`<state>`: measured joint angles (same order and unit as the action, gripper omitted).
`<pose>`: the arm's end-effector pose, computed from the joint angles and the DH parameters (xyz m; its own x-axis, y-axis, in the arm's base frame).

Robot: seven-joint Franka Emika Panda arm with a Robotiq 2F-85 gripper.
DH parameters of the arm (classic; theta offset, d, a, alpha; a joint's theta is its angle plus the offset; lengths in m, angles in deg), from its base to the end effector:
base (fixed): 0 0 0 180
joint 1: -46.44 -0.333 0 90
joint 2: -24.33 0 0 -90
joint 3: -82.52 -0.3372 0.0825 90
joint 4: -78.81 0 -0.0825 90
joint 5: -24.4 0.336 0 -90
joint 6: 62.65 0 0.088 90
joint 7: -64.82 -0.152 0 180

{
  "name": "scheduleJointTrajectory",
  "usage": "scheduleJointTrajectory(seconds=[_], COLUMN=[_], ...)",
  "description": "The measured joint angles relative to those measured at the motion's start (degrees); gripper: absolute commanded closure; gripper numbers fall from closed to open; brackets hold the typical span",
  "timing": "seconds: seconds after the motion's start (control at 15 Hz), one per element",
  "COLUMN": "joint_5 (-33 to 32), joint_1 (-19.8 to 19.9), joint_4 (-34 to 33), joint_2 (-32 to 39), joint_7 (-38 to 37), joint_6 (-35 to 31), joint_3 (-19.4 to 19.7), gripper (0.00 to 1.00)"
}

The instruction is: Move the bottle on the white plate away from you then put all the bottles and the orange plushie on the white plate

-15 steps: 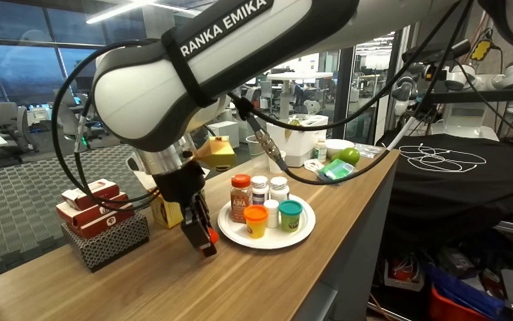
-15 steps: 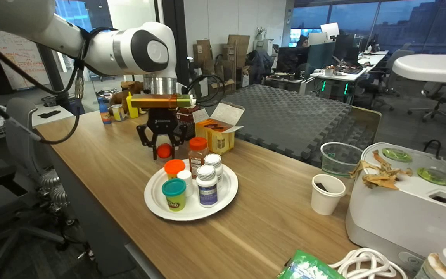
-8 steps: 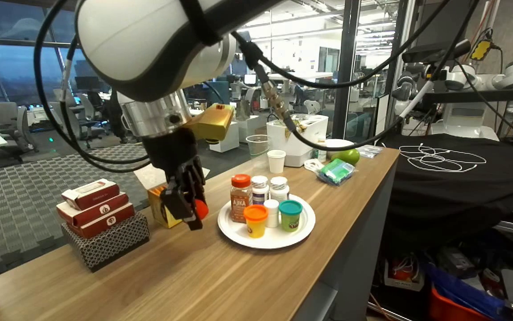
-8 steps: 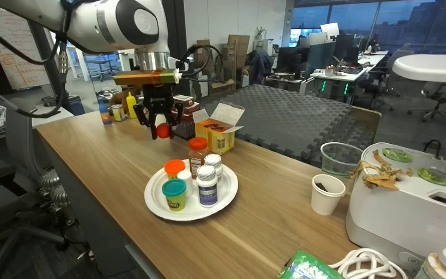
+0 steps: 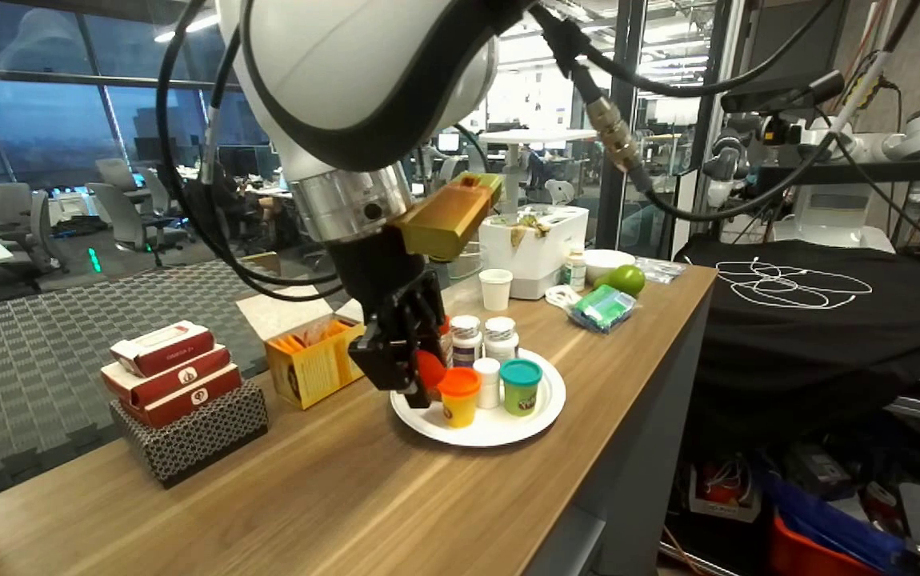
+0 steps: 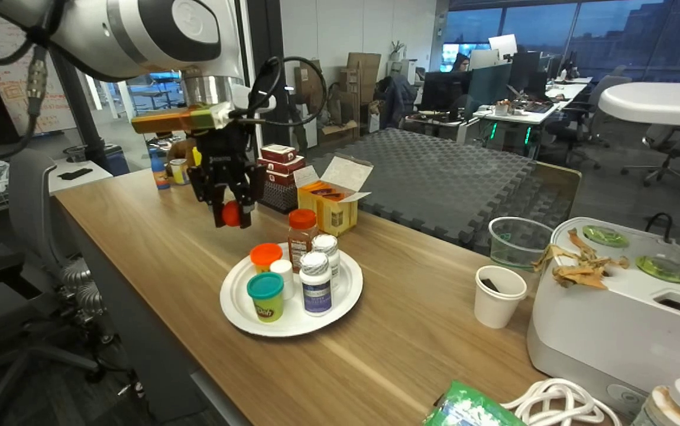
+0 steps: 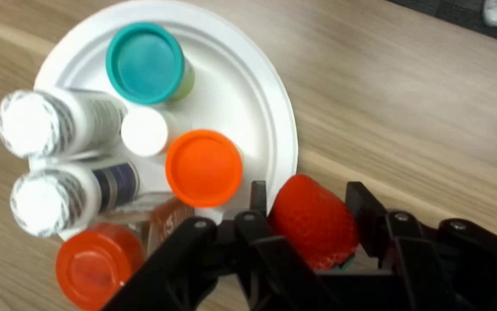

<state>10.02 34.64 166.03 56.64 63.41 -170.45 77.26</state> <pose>0.6225 0.1518 0.3164 0.9211 0.3331 -0.2016 0.3683 -0.9134 0.1736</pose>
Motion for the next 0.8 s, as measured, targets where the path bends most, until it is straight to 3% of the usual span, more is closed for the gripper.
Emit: scheduleJointTrajectory(seconds=[0.47, 0.8], joint_5=[-1.0, -3.5], joint_1=[0.2, 0.2], joint_4=[14.3, 17.6], joint_2=[-7.5, -8.5], joint_7=[-10.8, -13.9], joint_6=[-4.2, -7.6], joint_3=[3.3, 4.0], gripper=[0.76, 0.76])
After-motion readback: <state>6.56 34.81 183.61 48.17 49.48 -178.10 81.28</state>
